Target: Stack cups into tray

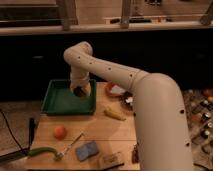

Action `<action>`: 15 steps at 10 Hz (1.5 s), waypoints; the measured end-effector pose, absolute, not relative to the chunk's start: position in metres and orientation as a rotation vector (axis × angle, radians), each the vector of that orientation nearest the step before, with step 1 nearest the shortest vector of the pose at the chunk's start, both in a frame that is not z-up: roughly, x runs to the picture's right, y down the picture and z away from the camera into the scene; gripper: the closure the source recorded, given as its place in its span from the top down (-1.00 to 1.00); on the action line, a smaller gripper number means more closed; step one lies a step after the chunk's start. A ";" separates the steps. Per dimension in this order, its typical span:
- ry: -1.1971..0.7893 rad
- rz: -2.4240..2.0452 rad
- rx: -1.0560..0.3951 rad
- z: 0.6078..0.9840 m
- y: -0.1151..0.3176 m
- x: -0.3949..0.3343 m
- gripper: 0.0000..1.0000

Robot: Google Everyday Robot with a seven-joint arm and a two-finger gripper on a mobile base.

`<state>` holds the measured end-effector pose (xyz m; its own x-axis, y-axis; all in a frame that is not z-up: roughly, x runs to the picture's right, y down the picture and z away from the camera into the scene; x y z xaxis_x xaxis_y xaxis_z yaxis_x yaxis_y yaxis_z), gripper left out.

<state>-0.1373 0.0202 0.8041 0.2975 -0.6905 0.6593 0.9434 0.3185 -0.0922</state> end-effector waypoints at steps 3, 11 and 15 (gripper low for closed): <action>-0.609 -1.104 -0.544 0.819 0.023 -0.148 -1.00; -0.652 -1.073 -0.655 0.856 0.047 -0.162 -1.00; -0.652 -1.023 -0.658 0.867 0.051 -0.157 -0.31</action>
